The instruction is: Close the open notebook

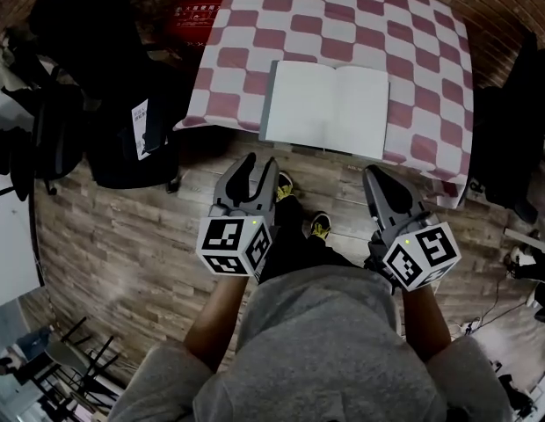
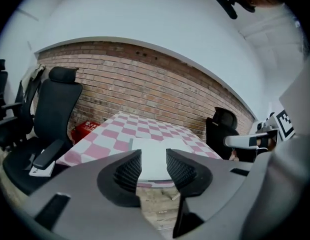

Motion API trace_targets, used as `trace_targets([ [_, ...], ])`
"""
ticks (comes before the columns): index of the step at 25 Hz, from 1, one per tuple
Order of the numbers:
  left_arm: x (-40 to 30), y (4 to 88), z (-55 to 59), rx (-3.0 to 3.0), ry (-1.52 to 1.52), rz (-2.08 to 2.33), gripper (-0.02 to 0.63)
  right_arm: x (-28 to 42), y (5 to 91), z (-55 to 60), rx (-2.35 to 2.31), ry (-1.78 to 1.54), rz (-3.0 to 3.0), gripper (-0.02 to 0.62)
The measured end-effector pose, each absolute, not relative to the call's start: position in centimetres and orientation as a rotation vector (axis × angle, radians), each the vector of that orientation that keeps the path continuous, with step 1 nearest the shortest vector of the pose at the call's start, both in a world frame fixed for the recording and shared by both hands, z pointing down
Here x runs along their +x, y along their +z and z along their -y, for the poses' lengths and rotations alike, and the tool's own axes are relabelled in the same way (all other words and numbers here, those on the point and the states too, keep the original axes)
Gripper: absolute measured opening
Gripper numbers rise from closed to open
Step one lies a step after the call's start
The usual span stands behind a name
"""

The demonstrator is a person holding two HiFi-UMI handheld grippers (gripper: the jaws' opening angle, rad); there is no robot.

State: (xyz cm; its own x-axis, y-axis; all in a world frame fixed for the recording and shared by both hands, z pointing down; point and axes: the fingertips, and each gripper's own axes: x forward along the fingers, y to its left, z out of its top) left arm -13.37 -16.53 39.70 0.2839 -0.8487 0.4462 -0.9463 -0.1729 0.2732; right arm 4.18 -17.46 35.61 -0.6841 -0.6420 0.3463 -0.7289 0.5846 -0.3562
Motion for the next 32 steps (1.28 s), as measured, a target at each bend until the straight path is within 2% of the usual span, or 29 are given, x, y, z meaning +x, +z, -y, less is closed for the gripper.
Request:
trace_targets([
  [32,-16.6,52.6,21.2,1.812,0.296,1.392,0.225,0.1,43.8,20.6,1.152,0.971,2.483,0.032],
])
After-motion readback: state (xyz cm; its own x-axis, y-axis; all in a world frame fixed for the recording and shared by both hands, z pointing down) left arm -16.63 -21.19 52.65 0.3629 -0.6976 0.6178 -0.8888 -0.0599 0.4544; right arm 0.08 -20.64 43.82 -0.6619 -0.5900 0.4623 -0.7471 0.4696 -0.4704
